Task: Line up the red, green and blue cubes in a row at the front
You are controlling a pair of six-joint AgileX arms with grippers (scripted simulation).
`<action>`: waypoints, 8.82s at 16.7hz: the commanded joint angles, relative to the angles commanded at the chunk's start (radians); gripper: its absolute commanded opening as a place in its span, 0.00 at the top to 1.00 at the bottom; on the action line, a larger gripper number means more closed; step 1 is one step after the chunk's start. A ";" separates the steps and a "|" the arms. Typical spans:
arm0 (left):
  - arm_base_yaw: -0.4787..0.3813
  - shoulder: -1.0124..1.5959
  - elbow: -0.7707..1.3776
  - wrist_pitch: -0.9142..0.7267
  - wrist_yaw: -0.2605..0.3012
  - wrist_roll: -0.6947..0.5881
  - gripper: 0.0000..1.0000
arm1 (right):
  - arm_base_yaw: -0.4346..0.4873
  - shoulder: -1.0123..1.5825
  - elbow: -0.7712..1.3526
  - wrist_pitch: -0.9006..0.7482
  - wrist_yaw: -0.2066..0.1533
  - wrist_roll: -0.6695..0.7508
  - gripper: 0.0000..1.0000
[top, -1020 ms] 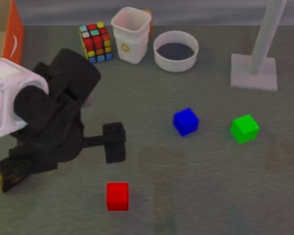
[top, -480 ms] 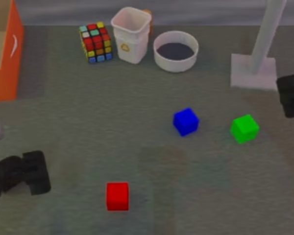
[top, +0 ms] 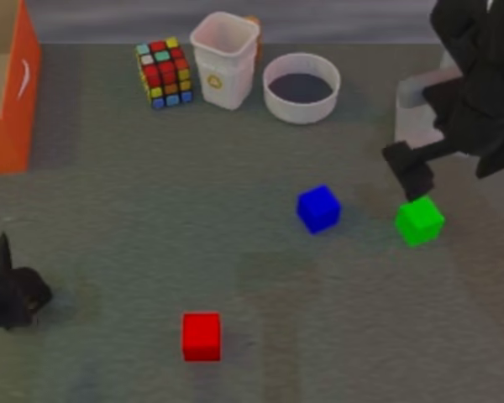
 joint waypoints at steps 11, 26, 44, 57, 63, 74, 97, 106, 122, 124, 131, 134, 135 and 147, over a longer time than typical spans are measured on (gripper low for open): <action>0.051 -0.140 -0.048 0.114 0.006 0.081 0.00 | 0.018 0.141 0.108 -0.051 0.001 -0.007 0.00; 0.051 -0.140 -0.048 0.114 0.006 0.081 0.00 | 0.022 0.247 -0.028 0.194 0.002 -0.003 0.30; 0.051 -0.140 -0.048 0.114 0.006 0.081 0.00 | 0.020 0.233 -0.026 0.189 0.001 -0.001 1.00; 0.051 -0.140 -0.048 0.114 0.006 0.081 0.00 | 0.024 0.140 0.107 -0.039 -0.001 -0.002 1.00; 0.051 -0.140 -0.048 0.114 0.006 0.081 0.00 | 0.138 0.133 0.105 -0.049 0.002 0.159 1.00; 0.051 -0.140 -0.048 0.114 0.006 0.081 0.00 | 0.580 0.036 0.013 -0.065 0.007 0.937 1.00; 0.051 -0.140 -0.048 0.114 0.006 0.081 0.00 | 0.623 0.108 -0.149 0.185 0.010 0.995 0.77; 0.051 -0.140 -0.048 0.114 0.006 0.081 0.00 | 0.623 0.108 -0.149 0.185 0.010 0.995 0.10; 0.051 -0.140 -0.048 0.114 0.006 0.081 0.00 | 0.629 0.056 -0.057 0.034 0.009 0.996 0.00; 0.051 -0.140 -0.048 0.114 0.006 0.081 0.00 | 0.631 0.029 -0.019 -0.032 0.009 0.996 0.00; 0.051 -0.140 -0.048 0.114 0.006 0.081 0.00 | 0.620 0.026 0.011 -0.061 0.009 0.980 0.00; 0.051 -0.140 -0.048 0.114 0.006 0.081 0.00 | 0.579 0.088 0.103 -0.094 0.009 0.882 0.00; 0.051 -0.140 -0.048 0.114 0.006 0.081 0.00 | 0.558 0.117 0.147 -0.111 0.009 0.833 0.00; 0.051 -0.140 -0.048 0.114 0.006 0.081 0.00 | 0.258 0.457 0.676 -0.302 0.004 0.152 0.00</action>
